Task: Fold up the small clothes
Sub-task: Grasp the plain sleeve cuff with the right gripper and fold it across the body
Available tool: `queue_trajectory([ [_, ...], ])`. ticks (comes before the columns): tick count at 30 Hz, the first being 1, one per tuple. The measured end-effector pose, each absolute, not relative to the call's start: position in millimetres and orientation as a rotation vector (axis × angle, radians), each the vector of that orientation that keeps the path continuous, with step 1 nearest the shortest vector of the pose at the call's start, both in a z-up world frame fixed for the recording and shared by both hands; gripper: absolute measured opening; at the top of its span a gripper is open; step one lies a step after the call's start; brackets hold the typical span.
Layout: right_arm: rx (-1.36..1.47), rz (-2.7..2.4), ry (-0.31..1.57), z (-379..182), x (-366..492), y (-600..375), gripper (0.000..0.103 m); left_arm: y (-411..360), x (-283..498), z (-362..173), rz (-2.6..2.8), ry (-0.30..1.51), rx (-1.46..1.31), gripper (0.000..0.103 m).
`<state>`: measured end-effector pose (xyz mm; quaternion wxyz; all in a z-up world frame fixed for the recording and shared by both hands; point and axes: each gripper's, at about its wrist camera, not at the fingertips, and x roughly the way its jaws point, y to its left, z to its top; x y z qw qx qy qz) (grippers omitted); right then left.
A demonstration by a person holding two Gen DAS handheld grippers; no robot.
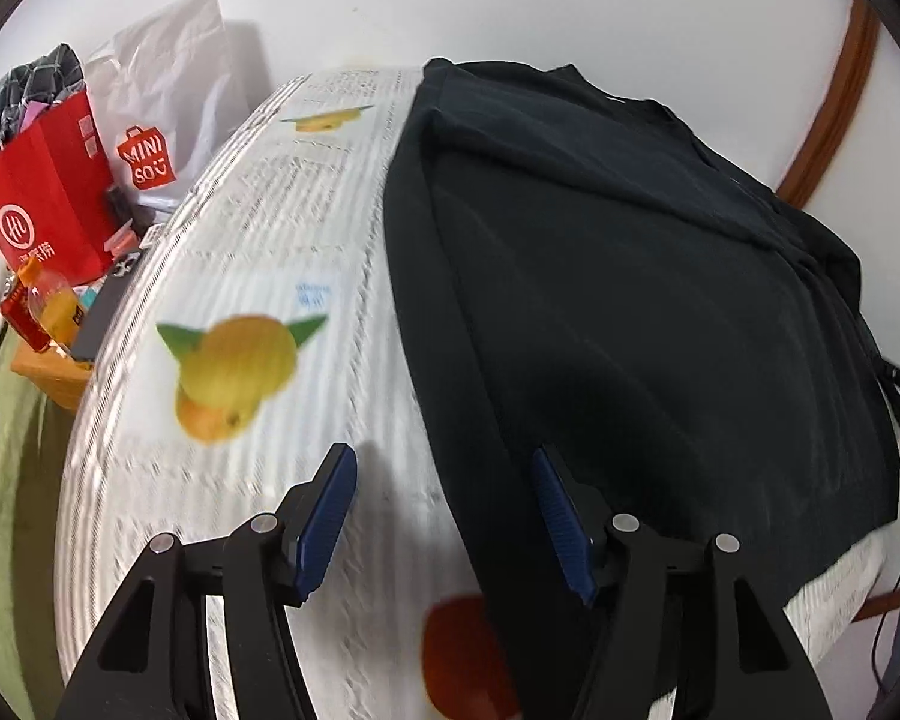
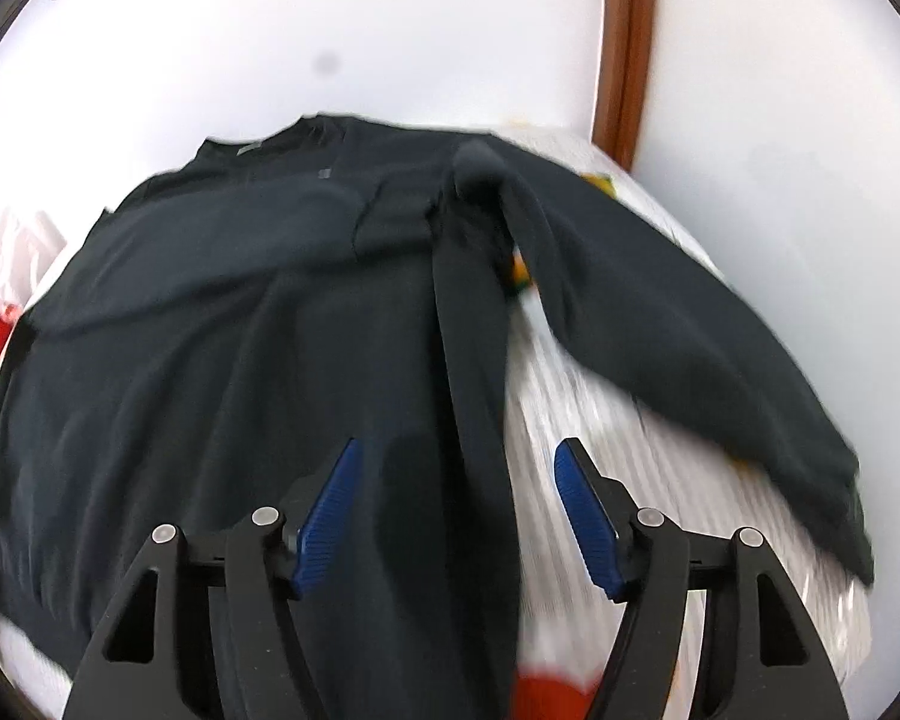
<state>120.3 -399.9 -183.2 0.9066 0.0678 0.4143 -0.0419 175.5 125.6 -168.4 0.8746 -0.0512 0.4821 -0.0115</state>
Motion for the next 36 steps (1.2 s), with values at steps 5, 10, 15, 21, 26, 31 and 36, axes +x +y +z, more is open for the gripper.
queue_trajectory([
  [5, 0.169, -0.073, 0.866, -204, 85, -399, 0.066, 113, 158, -171, -0.043, 0.982, -0.090, 0.058],
  [10, 0.148, -0.037, 0.842, -216, 64, -390, 0.023, 102, 148, -171, -0.041, 0.965, -0.075, 0.015],
  [15, 0.087, -0.022, 0.814, -212, 44, -380, 0.007, 107, 133, -167, -0.015, 0.953, -0.095, 0.007],
  [21, 0.089, -0.009, 0.818, -209, 34, -380, 0.009, 108, 120, -165, -0.021, 0.971, -0.097, 0.008],
  [26, 0.095, -0.004, 0.759, -189, 42, -398, 0.022, 103, 126, -157, 0.005, 0.981, -0.078, 0.019],
  [31, 0.065, -0.222, 0.684, -174, 47, -454, 0.068, 98, 133, -146, 0.006, 0.941, -0.080, 0.052],
  [36, 0.120, -0.415, 0.752, -189, 55, -535, 0.068, 87, 157, -141, 0.028, 0.927, -0.066, 0.052],
])
